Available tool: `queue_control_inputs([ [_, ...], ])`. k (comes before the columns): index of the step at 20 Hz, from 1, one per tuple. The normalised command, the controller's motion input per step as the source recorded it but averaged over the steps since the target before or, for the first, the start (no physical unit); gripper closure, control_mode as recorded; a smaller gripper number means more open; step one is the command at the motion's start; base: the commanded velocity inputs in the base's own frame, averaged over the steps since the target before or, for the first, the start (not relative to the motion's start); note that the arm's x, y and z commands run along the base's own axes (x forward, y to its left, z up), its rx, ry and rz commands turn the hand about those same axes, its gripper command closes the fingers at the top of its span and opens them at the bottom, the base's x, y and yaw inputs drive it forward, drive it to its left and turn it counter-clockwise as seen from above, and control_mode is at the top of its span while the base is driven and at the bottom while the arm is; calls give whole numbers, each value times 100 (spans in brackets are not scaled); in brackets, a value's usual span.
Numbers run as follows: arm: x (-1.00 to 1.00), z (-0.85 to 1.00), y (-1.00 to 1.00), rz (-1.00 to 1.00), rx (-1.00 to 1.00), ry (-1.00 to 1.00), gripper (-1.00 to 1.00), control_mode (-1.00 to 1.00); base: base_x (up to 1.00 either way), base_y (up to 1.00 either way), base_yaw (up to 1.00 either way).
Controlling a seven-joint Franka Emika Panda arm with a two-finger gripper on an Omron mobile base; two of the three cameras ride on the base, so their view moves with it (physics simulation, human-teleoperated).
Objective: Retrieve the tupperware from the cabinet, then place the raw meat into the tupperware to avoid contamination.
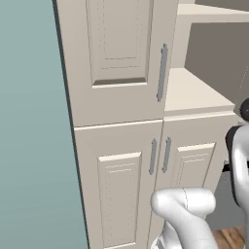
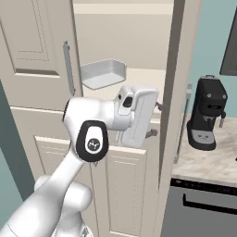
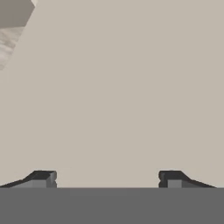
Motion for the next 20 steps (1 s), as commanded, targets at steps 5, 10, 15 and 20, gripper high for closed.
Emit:
queue_control_inputs([
  [5, 0, -1, -16, 1, 2, 0, -100, -100, 0, 0, 0],
  [10, -2, 0, 1, 1, 0, 0, -100, -100, 0, 0, 0],
  [15, -11, 0, 23, 4, 0, 0, -100, -100, 0, 0, 0],
  [20, -15, 0, 39, 5, 0, -1, -100, -100, 0, 0, 0],
])
